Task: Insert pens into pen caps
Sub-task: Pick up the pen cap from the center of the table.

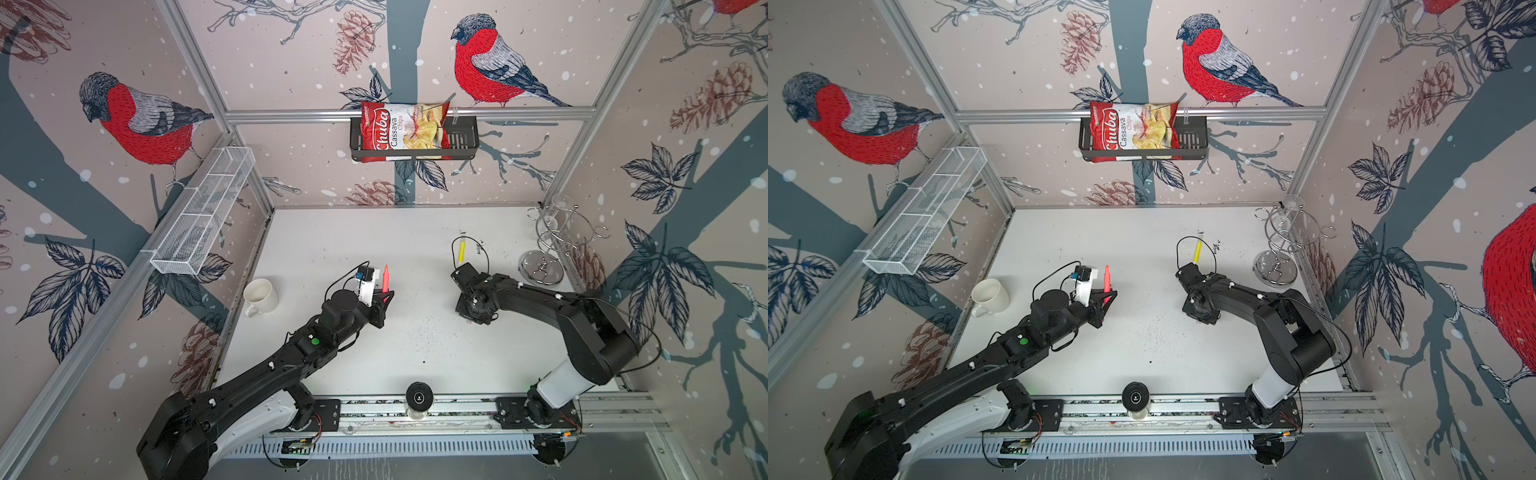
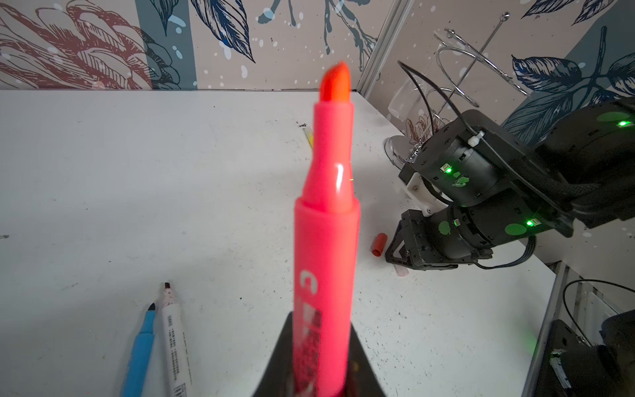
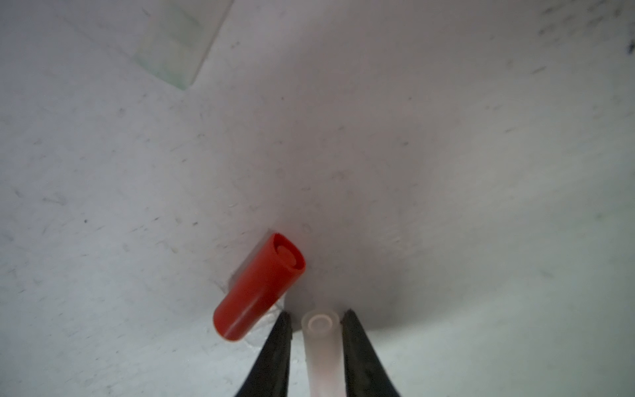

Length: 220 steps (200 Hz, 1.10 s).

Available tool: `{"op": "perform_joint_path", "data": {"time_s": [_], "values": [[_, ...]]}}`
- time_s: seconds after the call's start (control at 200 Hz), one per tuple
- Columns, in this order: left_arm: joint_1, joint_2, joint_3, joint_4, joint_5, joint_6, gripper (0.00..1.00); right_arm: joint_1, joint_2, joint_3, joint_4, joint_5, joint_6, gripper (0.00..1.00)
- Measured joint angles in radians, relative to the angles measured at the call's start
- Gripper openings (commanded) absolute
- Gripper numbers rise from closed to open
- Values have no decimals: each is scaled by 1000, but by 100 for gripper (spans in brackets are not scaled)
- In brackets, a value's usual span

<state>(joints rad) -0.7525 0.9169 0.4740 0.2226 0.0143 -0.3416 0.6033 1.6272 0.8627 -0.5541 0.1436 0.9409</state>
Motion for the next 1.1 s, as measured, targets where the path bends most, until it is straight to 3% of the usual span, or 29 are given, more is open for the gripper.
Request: {"op": "perform_joint_path", "data": {"time_s": [0.44, 0.645, 1.101], "values": [[0, -13, 5, -6, -12, 0, 0, -3, -23, -27, 21, -2, -25, 24], [0, -12, 11, -14, -14, 0, 0, -4, -33, -40, 27, 2, -26, 3], [0, -19, 10, -18, 12, 1, 0, -13, -174, 59, -40, -62, -106, 2]]}}
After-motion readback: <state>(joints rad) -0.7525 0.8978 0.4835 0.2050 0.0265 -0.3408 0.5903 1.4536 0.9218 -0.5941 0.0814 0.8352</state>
